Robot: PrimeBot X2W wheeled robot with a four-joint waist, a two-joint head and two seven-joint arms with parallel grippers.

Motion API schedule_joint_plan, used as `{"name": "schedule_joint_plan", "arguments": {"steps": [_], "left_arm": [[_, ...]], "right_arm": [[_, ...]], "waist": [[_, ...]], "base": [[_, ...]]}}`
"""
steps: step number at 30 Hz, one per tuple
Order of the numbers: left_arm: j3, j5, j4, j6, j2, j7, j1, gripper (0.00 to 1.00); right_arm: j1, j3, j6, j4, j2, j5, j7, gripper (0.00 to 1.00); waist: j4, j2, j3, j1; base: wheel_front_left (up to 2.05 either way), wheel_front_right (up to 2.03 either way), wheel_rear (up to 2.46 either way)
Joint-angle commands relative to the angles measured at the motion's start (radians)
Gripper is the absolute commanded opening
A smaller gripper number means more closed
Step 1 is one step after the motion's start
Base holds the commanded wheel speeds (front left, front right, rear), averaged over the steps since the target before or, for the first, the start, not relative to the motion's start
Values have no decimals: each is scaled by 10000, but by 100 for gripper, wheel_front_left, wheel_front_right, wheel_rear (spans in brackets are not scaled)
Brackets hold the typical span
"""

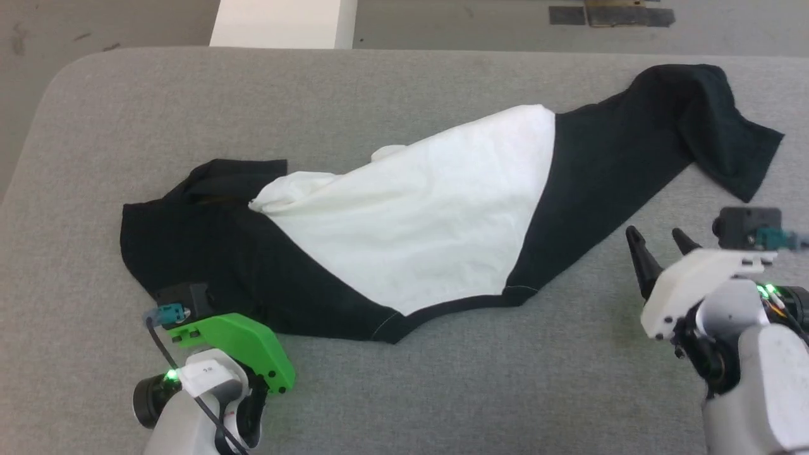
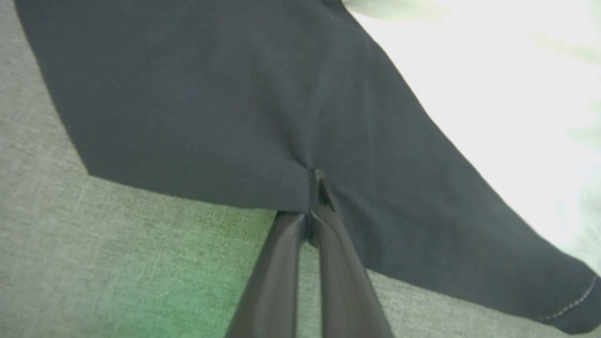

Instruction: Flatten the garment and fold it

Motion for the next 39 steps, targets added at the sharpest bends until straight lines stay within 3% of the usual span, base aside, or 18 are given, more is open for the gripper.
{"name": "schedule_joint_plan", "arguments": {"steps": [1, 10, 17, 18, 20, 22, 31, 34, 39], "left_arm": [[-74, 27, 86, -50, -71, 0, -5, 0], [-298, -26, 229, -197, -186, -223, -260, 0], [-364, -53, 222, -192, -214, -332, -374, 0], [-367, -55, 219, -187, -206, -338, -378, 0], [-385, -63, 217, -183, -197, -325, -387, 0], [-394, -92, 207, -190, -202, -336, -397, 0], [-199, -204, -296, -408, -39, -1022, -391, 0], [22, -599, -1185, -745, 58, -1140, -354, 0], [231, -1323, -2952, -1382, 597, -375, -680, 0]], "right_arm": [[-314, -70, -13, 274, 27, 69, 266, 100], [-1990, -755, -13, 2314, 30, -213, 2408, 100], [-2692, -885, -13, 3067, 31, -516, 2860, 100], [-2763, -869, -13, 3144, 31, -553, 2903, 92], [-2877, -827, -13, 3231, 31, -572, 2847, 40], [-2932, -751, -13, 3283, 31, -586, 2728, 1], [-2380, -444, -13, 2304, 31, -140, 1586, 0], [-1909, -197, -13, 1071, -26, -76, 1558, 0], [-1640, 413, -13, -1240, -837, 196, 2340, 0]], "waist": [[146, 0, 120, 0], [499, 0, 445, 0], [600, 0, 640, 0], [598, 0, 664, 0], [602, 0, 707, 0], [608, 0, 732, 0], [472, 0, 303, 0], [388, 0, 21, 0], [115, 0, -259, 0]], "base": [[0, 0, 0], [0, 0, 0], [0, 0, 0], [0, 0, 0], [0, 0, 0], [0, 0, 0], [0, 0, 0], [0, 0, 0], [0, 0, 0]]}}
